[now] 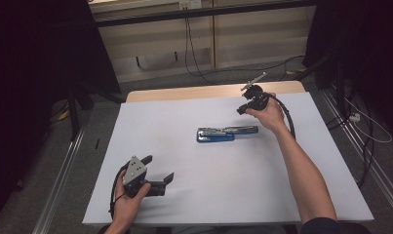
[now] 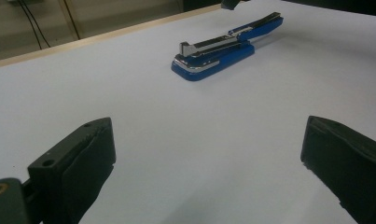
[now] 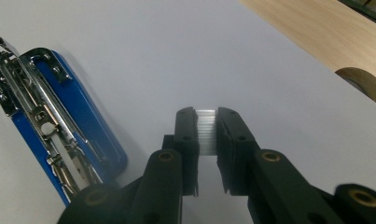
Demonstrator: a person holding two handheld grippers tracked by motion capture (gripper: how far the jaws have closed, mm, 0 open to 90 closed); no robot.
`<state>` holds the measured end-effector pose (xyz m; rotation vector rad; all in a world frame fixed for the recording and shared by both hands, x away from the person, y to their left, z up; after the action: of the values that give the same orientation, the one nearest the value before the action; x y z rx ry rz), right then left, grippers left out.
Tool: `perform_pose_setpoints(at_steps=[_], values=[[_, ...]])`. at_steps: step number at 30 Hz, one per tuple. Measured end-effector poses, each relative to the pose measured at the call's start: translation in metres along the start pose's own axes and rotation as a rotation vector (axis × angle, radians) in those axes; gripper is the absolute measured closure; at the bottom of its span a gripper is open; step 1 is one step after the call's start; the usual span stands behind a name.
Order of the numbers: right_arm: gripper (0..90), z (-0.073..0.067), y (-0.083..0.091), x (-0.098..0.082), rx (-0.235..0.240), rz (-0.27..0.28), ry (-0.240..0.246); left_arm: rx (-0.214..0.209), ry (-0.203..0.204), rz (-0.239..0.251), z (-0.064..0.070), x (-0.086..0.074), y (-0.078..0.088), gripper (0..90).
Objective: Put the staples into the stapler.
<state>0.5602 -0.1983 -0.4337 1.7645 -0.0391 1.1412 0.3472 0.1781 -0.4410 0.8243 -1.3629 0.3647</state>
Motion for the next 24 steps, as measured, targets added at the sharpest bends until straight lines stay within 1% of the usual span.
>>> perform_pose_setpoints(at_steps=[5,6,8,10,11,15,18,20,24], values=[[79.4,-0.009,0.002,0.003,0.016,0.021,0.021,-0.001,0.004,0.007,0.001,0.000,0.001,3.3],[79.4,-0.012,0.001,0.003,0.020,0.018,0.033,0.000,0.003,0.005,0.000,0.000,0.001,3.3],[79.4,-0.016,0.001,0.003,0.030,0.016,0.040,0.003,0.007,0.005,-0.001,0.000,0.001,3.3],[79.4,-0.020,0.001,0.004,0.027,0.028,0.064,0.002,0.008,0.007,-0.001,0.000,0.001,3.3],[79.4,-0.022,0.001,0.005,0.034,0.040,0.069,0.002,0.009,0.007,-0.001,0.000,0.000,3.3],[79.4,-0.026,0.005,0.011,0.037,0.061,0.084,0.007,0.010,0.009,-0.001,0.001,0.001,3.3],[79.4,-0.026,0.006,0.010,0.043,0.063,0.073,0.011,0.021,0.020,-0.003,0.001,0.002,3.3],[79.4,-0.027,0.007,0.010,0.048,0.061,0.079,0.014,0.017,0.018,-0.004,0.001,0.003,3.2],[79.4,-0.031,0.010,0.012,0.067,0.082,0.087,0.014,0.019,0.020,-0.004,0.001,0.003,3.2]])
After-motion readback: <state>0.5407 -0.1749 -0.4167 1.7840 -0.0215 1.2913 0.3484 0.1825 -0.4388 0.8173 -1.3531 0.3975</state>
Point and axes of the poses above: each handheld gripper's, and its own axes: y roughly backward along the jaws, x roughly out of its top, z roughly to its right, the point moved 4 cm from there along -y, roughly forward along the jaws, and after that the axes turned 7 degrees about z, right-handed, at the moved point
